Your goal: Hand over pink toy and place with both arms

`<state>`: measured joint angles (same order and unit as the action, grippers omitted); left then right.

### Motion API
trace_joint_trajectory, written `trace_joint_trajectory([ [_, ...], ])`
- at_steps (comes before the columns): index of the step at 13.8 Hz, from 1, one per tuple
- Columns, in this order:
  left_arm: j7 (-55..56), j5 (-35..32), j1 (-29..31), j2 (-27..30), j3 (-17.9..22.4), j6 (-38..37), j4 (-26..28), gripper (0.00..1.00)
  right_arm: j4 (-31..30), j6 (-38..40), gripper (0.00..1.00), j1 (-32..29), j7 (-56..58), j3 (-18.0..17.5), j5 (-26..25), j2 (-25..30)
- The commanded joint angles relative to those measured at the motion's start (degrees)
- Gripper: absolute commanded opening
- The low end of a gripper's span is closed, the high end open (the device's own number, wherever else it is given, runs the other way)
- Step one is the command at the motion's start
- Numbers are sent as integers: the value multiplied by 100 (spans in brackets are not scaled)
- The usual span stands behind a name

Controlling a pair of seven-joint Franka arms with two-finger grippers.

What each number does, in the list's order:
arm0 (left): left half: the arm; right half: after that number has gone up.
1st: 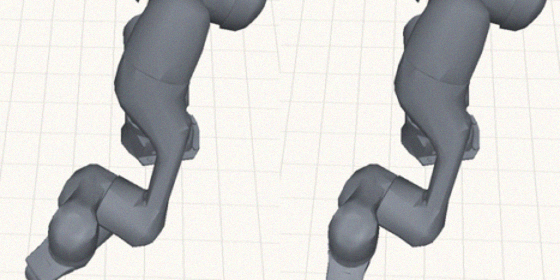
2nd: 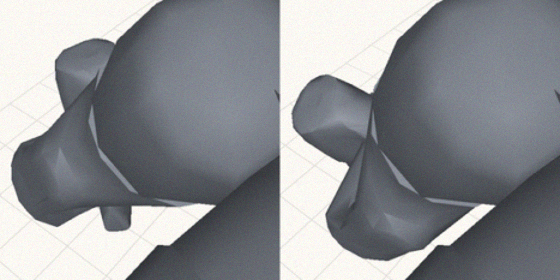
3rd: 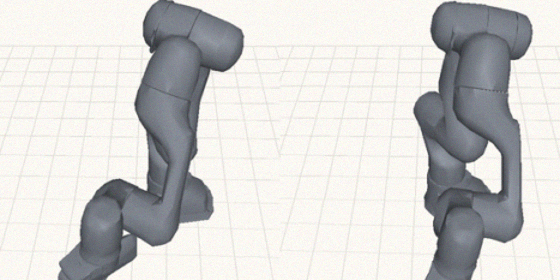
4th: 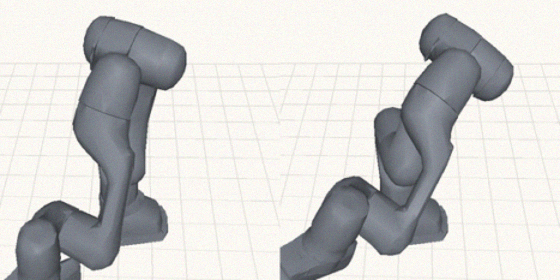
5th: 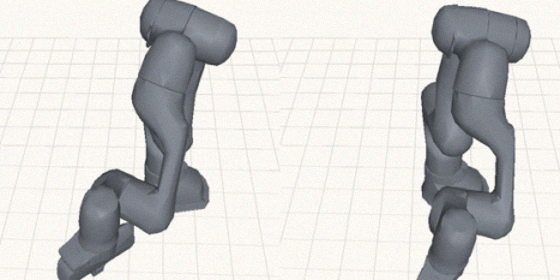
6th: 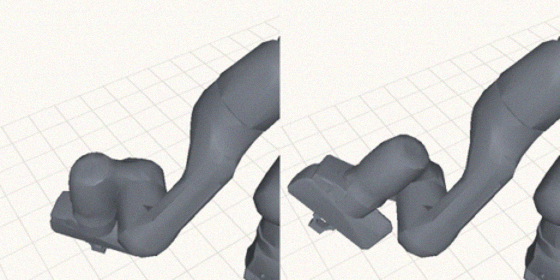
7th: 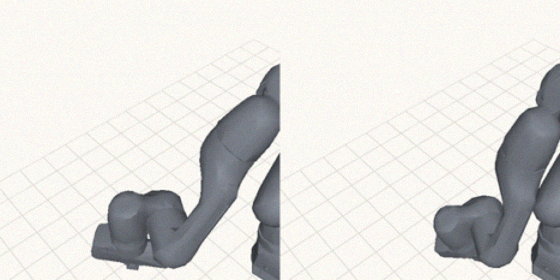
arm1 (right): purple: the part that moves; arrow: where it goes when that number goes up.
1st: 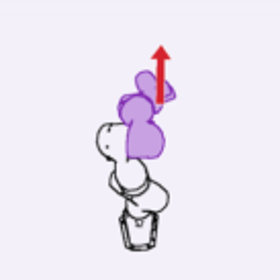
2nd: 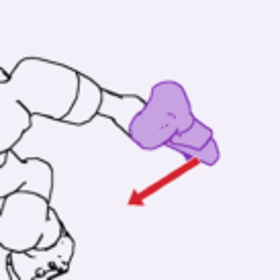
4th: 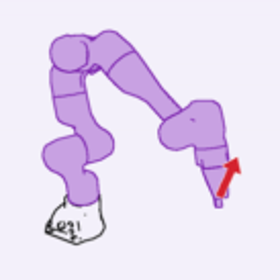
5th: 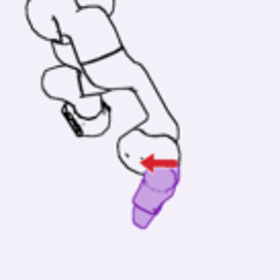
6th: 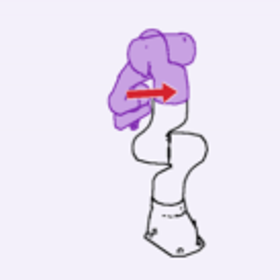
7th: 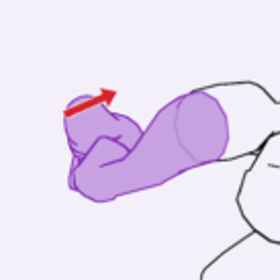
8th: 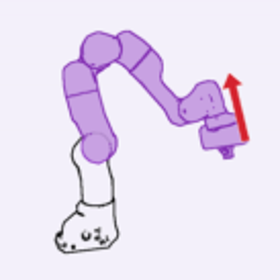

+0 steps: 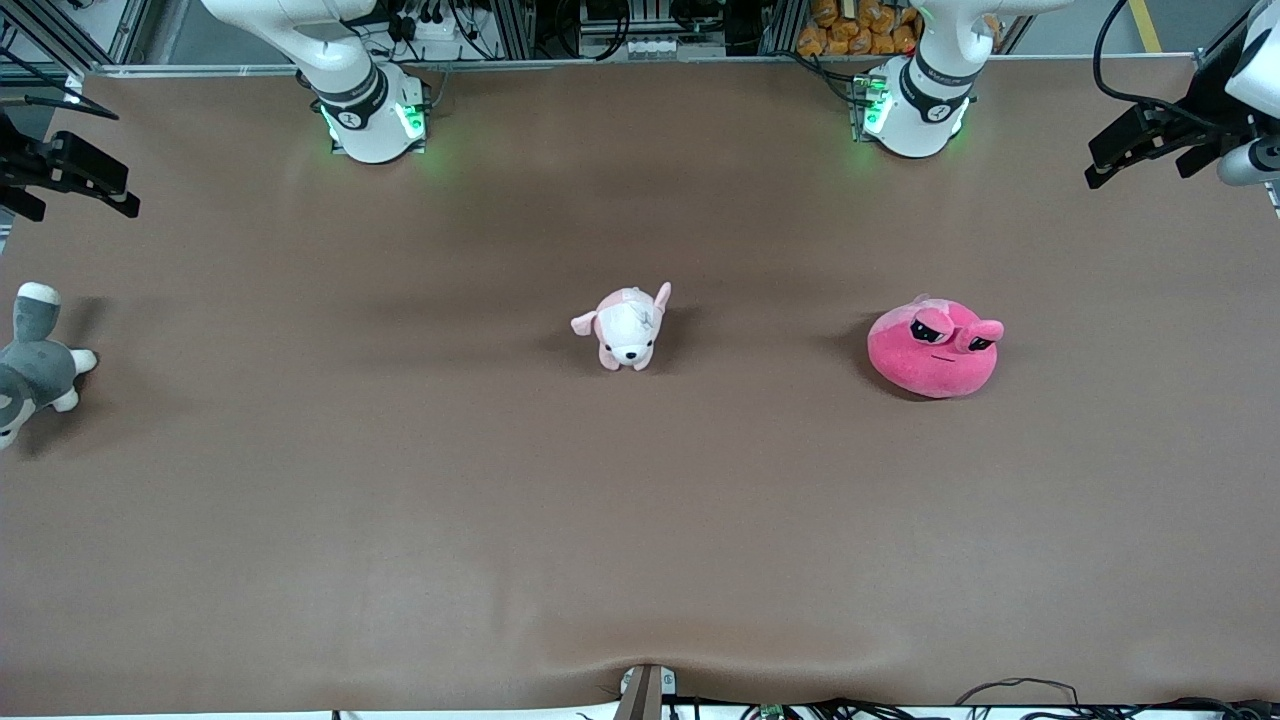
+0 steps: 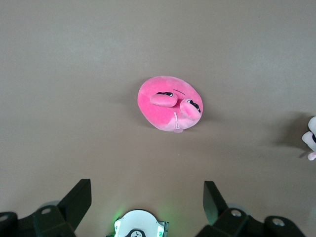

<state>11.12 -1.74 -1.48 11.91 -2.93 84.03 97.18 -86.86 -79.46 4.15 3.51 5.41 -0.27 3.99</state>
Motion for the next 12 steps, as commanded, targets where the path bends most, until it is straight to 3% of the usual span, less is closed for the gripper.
trace_joint_trajectory([
  [1,-84,-37,60,-66,-23,-228,-190,100,37,158,100,-37,36,-49,-25,6],
  [12,-31,-46,219,-180,-59,-528,-322,100,11,906,100,-55,18,-32,-52,58],
])
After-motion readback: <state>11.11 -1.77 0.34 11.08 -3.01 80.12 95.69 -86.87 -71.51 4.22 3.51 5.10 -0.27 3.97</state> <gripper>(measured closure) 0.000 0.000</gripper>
